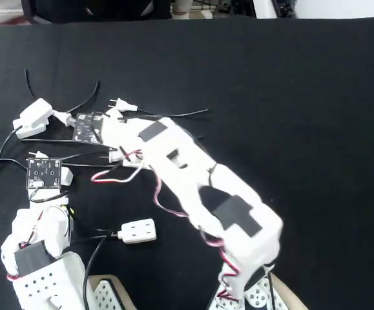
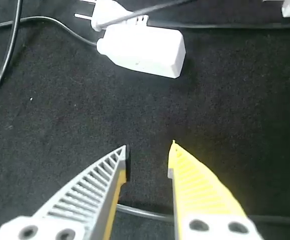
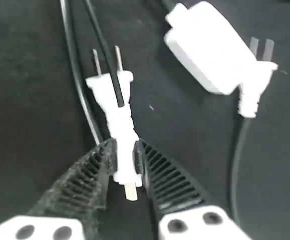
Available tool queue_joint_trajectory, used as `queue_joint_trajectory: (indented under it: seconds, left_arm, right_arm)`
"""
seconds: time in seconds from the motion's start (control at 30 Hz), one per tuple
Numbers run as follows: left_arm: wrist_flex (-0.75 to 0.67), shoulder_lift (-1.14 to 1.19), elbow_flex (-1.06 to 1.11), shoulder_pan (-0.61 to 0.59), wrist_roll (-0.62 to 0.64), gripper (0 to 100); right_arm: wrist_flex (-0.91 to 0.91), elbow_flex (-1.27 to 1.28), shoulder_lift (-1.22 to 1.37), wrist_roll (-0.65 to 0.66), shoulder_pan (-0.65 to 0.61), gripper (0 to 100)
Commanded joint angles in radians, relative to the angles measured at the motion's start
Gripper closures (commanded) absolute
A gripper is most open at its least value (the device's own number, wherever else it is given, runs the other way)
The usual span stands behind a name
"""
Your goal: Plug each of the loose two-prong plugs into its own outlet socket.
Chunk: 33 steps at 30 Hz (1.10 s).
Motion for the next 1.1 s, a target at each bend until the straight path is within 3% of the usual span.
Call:
queue_joint_trajectory:
  seconds: [0.0,0.23,0.4,0.57,0.83,1.07]
  left_arm:
    - [-0.021,-0.003,-0.007,-0.002,0.0,86]
    - [-0.023,-0.003,-0.007,-0.002,0.0,86]
    - [-0.025,-0.003,-0.007,-0.002,0.0,86]
    - [-0.051,-0.003,0.007,-0.001,0.0,86]
    - [-0.044,-0.003,0.012,0.033,0.0,86]
    - [-0.046,-0.003,0.025,0.079,-0.029,86]
  right_arm:
    - [-0.029,0.044,-0.179,0.003,0.063,98.7]
    - [0.086,0.041,-0.223,-0.075,0.207,98.7]
    - [0.324,-0.018,-0.219,-0.189,0.276,98.7]
    - [0.594,-0.079,-0.177,-0.193,0.368,98.7]
    - [0.626,0.059,-0.105,-0.13,0.4,98.7]
    - [0.572,0.268,-0.251,-0.075,0.617,98.7]
